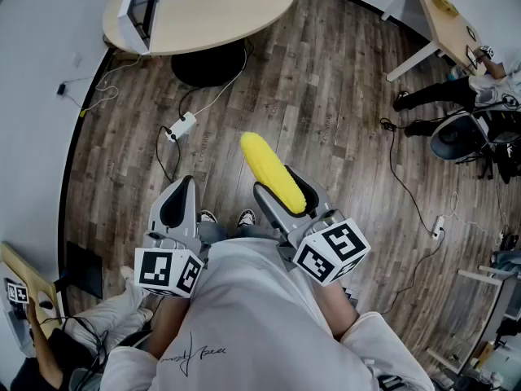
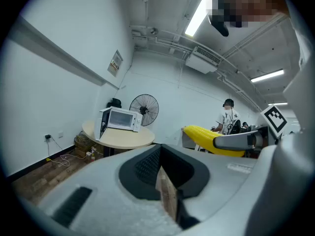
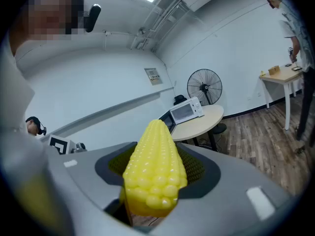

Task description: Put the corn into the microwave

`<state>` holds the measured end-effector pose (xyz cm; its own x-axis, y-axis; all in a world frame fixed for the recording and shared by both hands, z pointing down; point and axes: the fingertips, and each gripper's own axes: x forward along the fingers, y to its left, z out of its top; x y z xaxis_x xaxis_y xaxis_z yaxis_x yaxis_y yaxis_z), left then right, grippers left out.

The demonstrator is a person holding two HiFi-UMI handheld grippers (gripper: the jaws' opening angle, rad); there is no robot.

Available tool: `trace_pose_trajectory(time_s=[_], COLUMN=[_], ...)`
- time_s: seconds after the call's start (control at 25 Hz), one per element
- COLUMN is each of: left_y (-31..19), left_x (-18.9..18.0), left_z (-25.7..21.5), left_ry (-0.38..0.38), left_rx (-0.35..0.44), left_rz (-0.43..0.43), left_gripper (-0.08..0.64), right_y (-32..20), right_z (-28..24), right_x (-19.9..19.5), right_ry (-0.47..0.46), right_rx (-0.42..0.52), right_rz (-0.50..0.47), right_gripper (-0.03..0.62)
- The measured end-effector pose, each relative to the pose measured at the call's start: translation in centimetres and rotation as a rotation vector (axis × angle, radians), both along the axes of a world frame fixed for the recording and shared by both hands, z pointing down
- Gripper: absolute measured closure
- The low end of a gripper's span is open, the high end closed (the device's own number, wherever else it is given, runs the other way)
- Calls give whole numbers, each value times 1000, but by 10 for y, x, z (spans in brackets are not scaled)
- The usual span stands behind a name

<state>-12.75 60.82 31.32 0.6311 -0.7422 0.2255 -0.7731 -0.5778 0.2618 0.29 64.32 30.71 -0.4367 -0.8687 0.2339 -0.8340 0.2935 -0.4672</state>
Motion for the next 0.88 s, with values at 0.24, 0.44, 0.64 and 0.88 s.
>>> trace_pose_trajectory(time_s=[0.24,0.44,0.64,0.88], left_y=[9,10,8,-11], left_x=[13,15,22,37], left_z=[1,0,0,2], left_ry=[-1,-2,4,15], left_rx=[0,2,2,-8], left_rz=[2,-1,9,30], left_gripper=[568,568,568,568], right_y=[10,9,6,-10], right_z=[1,0,-3,-4], right_x=[14,19,25,33], right_ry=[18,-25,-71,-71], right_rx=[-2,-2,9,10], right_rz=[-8,-10,-3,1], right_gripper=[328,328,328,328])
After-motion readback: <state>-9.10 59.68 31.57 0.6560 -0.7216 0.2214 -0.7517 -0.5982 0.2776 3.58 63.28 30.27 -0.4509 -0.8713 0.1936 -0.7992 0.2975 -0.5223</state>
